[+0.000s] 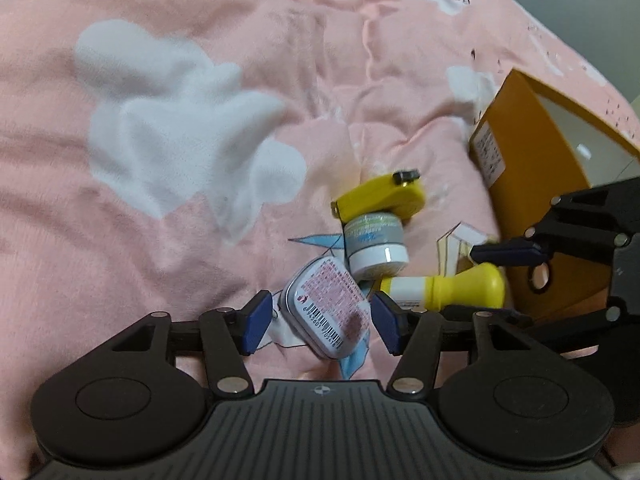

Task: Organize rigid objects
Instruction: 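Move both tools back to the pile and reach the yellow bottle and white tin, then close the left tool on the pink-labelled round tin while right tool grips the yellow bottle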

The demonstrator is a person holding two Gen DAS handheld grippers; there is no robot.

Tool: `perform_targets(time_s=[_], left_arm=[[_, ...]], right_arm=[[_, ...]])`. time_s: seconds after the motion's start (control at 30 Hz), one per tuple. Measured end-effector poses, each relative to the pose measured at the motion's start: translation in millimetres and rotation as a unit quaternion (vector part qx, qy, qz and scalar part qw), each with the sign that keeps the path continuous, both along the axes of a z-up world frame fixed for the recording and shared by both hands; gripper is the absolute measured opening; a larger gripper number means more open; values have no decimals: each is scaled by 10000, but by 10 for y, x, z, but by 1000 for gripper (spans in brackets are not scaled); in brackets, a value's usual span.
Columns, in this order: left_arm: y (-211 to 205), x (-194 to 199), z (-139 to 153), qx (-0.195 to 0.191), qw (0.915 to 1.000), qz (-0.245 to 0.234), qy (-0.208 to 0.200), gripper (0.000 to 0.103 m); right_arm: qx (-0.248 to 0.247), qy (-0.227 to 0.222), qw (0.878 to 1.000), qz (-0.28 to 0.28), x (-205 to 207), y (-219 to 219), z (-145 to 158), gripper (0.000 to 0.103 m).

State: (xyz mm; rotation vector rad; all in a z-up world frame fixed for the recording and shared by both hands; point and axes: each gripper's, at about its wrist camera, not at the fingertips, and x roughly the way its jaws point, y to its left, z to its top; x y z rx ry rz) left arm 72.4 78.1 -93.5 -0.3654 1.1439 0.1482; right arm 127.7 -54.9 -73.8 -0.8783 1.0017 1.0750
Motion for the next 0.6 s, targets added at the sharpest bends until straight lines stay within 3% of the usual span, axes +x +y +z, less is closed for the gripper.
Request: perform_targets(time_s=[0.27, 0.5, 0.6], left_arm=[[-37, 114, -214, -30, 9995, -81, 289, 67], [-4, 13, -104, -289, 9996, -19, -75, 40], [2, -33, -58, -496, 9983, -42, -293, 37]], right_arm=[[64, 80, 9999, -32, 9, 29, -91, 40], [80, 51, 9998, -162, -44, 35, -138, 38], [66, 96, 9997, -212, -92, 36, -135, 38]])
